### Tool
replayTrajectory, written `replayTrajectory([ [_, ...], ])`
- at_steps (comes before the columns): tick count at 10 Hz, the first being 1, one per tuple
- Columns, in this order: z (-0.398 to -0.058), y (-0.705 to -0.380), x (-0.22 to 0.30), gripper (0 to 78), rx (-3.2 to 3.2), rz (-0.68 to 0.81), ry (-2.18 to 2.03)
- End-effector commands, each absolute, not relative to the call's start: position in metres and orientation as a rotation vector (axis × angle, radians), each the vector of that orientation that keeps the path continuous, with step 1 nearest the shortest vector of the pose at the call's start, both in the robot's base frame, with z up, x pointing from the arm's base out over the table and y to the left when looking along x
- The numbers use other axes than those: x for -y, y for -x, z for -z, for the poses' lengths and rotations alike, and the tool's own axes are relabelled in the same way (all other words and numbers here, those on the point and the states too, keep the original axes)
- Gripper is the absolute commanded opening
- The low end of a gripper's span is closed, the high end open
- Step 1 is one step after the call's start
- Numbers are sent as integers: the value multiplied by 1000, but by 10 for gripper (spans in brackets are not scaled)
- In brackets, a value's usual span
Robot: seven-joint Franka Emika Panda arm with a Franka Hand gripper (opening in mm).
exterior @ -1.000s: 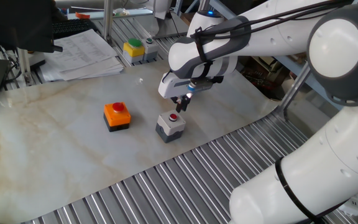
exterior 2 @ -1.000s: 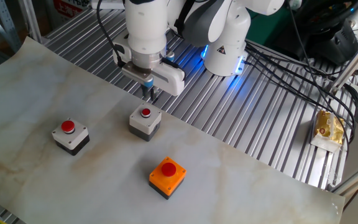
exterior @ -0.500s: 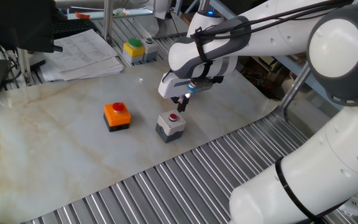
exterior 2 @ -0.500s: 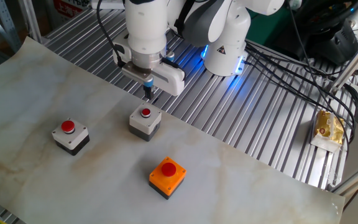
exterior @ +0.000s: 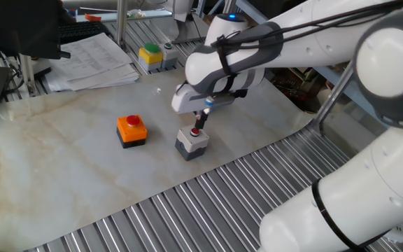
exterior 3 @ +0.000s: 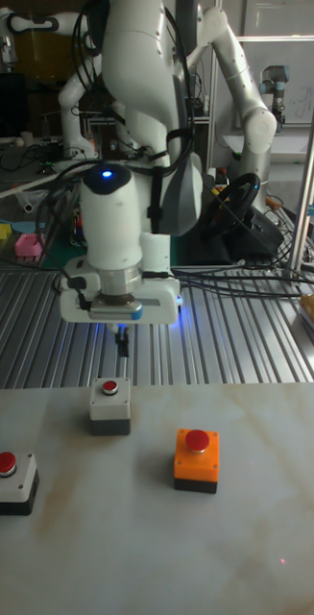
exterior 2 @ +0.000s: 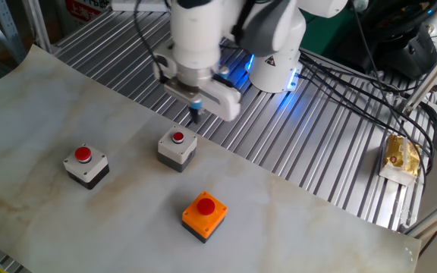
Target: Press three buttons from left to right in sequence
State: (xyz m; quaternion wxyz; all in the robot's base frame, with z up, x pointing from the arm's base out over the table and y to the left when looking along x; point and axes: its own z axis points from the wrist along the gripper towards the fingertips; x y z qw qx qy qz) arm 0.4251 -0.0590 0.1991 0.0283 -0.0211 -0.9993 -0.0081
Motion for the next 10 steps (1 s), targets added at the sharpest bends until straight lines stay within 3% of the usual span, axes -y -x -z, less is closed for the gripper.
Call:
replayTrajectory([
  [1,-199,-411,9,12,3092,24,211],
  [10,-195,-426,-10,12,3098,36,281],
])
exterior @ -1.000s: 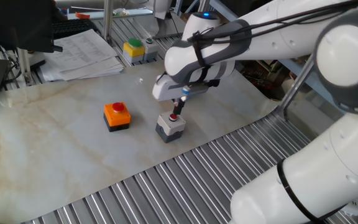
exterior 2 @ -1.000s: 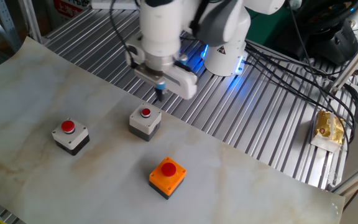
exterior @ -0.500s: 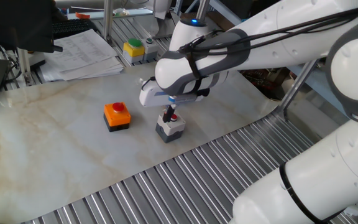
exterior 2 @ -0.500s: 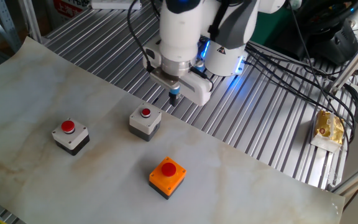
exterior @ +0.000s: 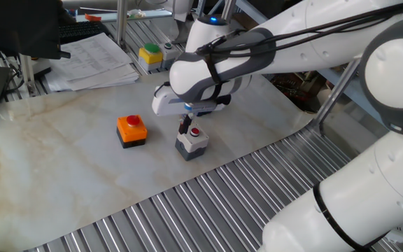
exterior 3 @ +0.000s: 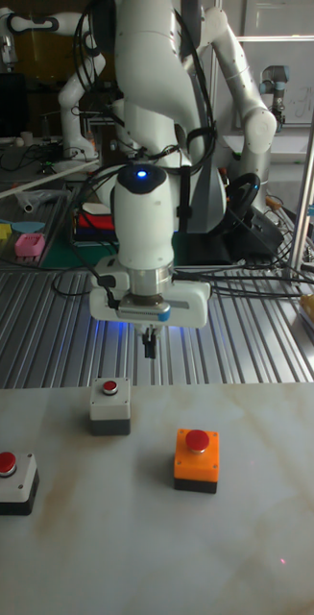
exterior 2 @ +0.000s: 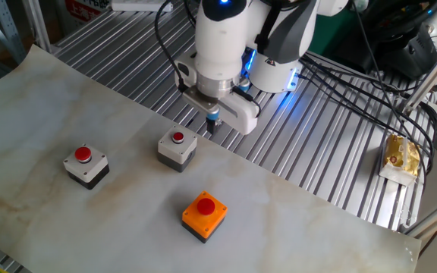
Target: Press three buttons from left to right in sequence
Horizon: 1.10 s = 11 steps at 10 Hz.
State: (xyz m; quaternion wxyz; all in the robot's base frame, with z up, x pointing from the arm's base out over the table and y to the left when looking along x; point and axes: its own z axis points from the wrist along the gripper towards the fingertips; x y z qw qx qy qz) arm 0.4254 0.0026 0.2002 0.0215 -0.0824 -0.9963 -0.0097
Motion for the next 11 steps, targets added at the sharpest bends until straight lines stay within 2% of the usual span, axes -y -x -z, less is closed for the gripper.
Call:
replayTrajectory([
  [1,-193,-425,-13,12,3100,37,294],
  [11,-192,-435,-30,12,3096,40,363],
])
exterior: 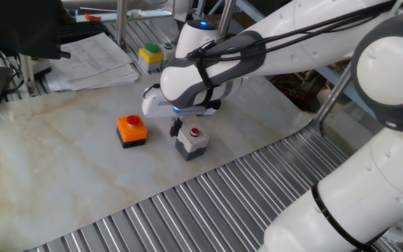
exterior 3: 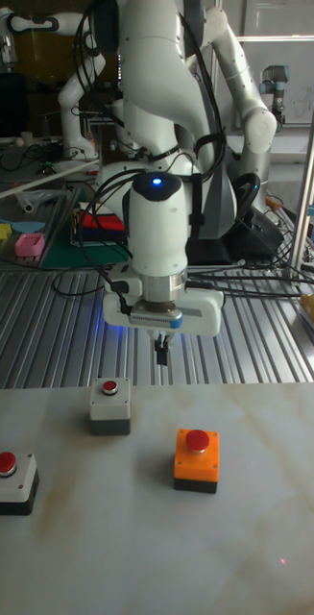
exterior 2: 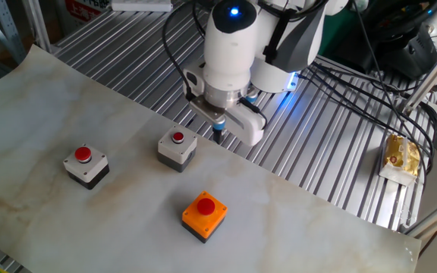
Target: Press three buttons from left to right in sequence
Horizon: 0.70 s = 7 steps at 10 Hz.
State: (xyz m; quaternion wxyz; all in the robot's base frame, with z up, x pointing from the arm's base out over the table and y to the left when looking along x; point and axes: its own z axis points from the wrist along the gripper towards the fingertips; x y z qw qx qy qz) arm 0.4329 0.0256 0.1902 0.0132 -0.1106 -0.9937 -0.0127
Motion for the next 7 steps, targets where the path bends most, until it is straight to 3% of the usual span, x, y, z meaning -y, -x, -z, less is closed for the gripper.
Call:
replayTrajectory([
  [1,-193,-437,-29,12,3095,41,363],
  [7,-195,-443,-26,12,3090,44,396],
])
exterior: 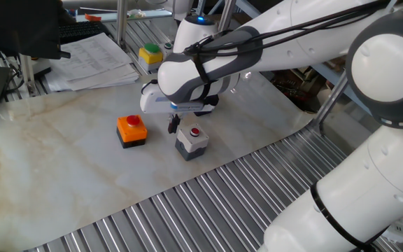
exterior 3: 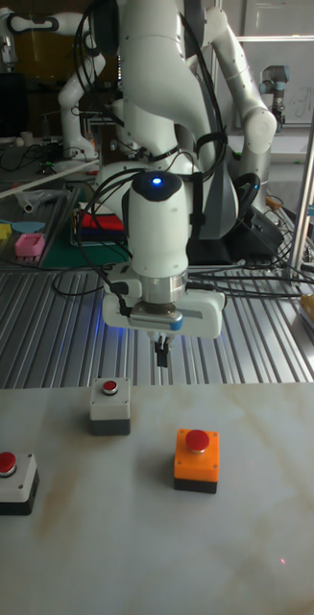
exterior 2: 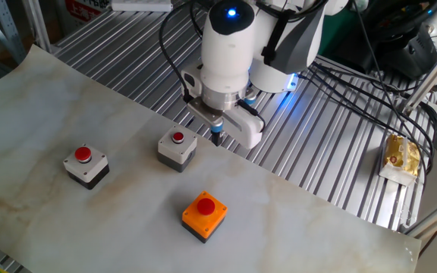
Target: Press three buttons from left to right in sequence
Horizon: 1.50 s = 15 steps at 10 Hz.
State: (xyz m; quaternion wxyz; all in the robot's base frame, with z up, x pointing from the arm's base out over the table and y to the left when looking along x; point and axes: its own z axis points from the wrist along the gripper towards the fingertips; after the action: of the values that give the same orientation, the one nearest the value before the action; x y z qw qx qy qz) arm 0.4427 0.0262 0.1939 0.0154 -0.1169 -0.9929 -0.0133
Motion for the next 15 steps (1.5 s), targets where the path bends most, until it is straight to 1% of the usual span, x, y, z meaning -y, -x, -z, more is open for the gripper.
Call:
replayTrajectory([
  [1,-194,-444,-26,12,3092,45,410],
  [7,-195,-445,-26,12,3101,34,386],
  [9,-195,-445,-26,12,3116,5,326],
  [13,-195,-445,-26,12,3144,8,10],
  [15,-195,-445,-26,12,3169,14,-26],
])
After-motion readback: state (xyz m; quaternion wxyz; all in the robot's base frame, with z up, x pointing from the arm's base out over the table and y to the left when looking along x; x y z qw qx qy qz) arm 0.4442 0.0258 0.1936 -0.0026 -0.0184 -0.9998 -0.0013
